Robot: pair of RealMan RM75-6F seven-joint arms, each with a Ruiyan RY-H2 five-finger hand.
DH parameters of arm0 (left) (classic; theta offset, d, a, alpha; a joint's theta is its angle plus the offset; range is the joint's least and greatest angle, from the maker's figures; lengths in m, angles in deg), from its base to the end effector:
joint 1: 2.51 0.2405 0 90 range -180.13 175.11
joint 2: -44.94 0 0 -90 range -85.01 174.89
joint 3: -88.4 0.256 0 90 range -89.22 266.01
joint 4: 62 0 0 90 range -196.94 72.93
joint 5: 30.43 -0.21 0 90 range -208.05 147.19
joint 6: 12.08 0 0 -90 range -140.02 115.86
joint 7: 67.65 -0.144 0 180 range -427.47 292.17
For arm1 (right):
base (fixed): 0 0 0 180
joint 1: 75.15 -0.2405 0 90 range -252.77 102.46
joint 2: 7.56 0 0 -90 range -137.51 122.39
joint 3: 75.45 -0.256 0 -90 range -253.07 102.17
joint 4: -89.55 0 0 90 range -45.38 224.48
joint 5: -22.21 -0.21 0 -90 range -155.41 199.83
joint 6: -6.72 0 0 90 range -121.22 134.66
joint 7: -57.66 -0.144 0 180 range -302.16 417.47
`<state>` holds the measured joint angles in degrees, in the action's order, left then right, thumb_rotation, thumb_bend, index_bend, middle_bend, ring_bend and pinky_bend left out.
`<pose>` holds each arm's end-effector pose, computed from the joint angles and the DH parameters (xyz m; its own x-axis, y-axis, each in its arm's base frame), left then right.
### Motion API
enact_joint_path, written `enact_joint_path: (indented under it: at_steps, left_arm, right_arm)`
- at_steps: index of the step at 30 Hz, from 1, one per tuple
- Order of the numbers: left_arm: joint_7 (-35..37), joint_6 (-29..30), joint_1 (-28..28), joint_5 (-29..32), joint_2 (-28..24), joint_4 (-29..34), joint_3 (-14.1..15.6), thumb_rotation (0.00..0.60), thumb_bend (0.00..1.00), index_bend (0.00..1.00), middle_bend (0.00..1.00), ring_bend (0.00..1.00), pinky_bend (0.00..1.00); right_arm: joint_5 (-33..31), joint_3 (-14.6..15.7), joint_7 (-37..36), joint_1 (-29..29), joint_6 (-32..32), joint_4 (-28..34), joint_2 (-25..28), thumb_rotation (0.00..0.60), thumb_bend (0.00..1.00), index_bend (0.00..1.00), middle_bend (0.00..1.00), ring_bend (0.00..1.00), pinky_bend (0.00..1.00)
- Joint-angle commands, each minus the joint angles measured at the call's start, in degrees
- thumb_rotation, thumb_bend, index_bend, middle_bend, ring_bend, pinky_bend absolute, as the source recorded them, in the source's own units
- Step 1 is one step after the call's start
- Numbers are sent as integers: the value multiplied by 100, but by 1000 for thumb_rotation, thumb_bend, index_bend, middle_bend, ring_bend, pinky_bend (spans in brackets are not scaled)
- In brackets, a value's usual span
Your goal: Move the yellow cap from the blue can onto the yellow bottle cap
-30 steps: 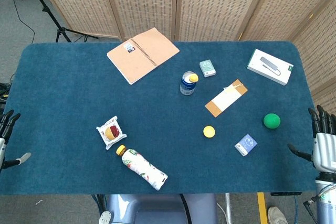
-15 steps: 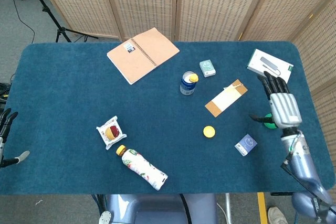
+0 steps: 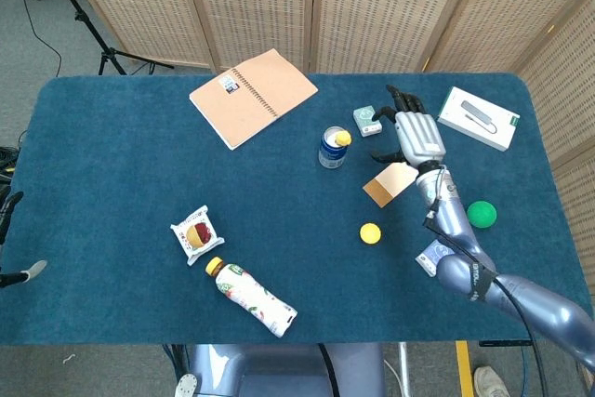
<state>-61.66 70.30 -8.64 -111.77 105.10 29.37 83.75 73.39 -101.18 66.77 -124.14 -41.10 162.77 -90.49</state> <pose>-0.3251 0.1951 0.1873 0.3664 -0.0045 0.9304 0.9292 0.0537 -0.3656 -0.1367 -0.4529 0.0814 0.1955 -0.1013 0.9755 -0.9725 -0.1483 0.1795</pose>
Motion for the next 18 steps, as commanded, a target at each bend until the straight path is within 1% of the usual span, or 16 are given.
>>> enact_joint_path:
  at_steps: [1,12,18]
  left_arm:
    - [0,-39,-19,43,5,-15,-18,600,0,0,0,0,0]
    - [-72,-173,-92,160,61,-82,-57,600,0,0,0,0,0]
    - [-26,-152,-76,153,55,-90,-53,600,0,0,0,0,0]
  right_arm:
    - [-238,15,188,-263,165,-357,-301,600,293,368,0,0,0]
    - [-505,134,339,-699,404,-1002,-720,600,358,378,0,0,0]
    - [-720,103,253,-835,590,-1226,-839,600,363,396,0,0,0]
